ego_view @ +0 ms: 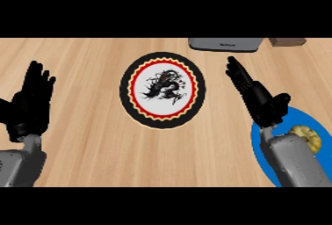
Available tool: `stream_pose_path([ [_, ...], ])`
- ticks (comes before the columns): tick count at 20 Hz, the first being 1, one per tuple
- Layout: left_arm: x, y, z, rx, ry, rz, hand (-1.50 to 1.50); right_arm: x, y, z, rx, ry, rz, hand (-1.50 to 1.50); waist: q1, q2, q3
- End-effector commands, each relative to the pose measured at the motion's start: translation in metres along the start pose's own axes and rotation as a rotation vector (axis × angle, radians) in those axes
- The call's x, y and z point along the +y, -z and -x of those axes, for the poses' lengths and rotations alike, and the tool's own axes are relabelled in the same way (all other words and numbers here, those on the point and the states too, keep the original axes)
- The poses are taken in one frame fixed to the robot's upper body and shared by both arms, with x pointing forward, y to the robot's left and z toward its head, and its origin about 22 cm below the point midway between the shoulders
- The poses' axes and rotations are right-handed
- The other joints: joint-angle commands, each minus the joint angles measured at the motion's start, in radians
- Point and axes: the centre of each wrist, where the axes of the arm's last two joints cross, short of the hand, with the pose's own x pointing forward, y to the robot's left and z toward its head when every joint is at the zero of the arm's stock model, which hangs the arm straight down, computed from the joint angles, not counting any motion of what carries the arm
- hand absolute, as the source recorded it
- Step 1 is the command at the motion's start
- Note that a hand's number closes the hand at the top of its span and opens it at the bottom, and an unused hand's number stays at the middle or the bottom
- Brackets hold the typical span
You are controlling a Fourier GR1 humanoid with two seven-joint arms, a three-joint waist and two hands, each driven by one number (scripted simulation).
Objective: Pick the squash from the plate and place it in the plate
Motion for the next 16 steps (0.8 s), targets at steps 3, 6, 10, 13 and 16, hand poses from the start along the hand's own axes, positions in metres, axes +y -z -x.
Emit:
stream_pose_path([
  [3, 0.039, -0.014, 0.028, -0.042, 0.258, 0.084, 0.00, -0.030, -0.004, -0.030, -0.107, 0.010, 0.022, -1.50, -0.029, 0.004, 0.042],
  [6, 0.071, -0.034, 0.047, -0.072, 0.534, 0.162, 0.00, -0.052, -0.019, -0.055, -0.175, 0.035, 0.053, -1.50, -0.049, -0.009, 0.043],
  [10, 0.074, -0.051, 0.062, -0.032, 0.510, 0.182, 0.00, -0.079, -0.054, -0.051, -0.378, -0.422, 0.361, -1.50, -0.074, -0.013, 0.043],
  [13, 0.073, -0.051, 0.062, -0.044, 0.515, 0.174, 0.00, -0.065, -0.102, -0.030, -0.459, -0.358, 0.442, -1.50, -0.079, -0.006, 0.044],
  [16, 0.091, -0.065, 0.072, -0.053, 0.523, 0.183, 0.00, -0.069, -0.138, -0.047, -0.524, -0.343, 0.490, -1.50, -0.055, -0.003, 0.043],
])
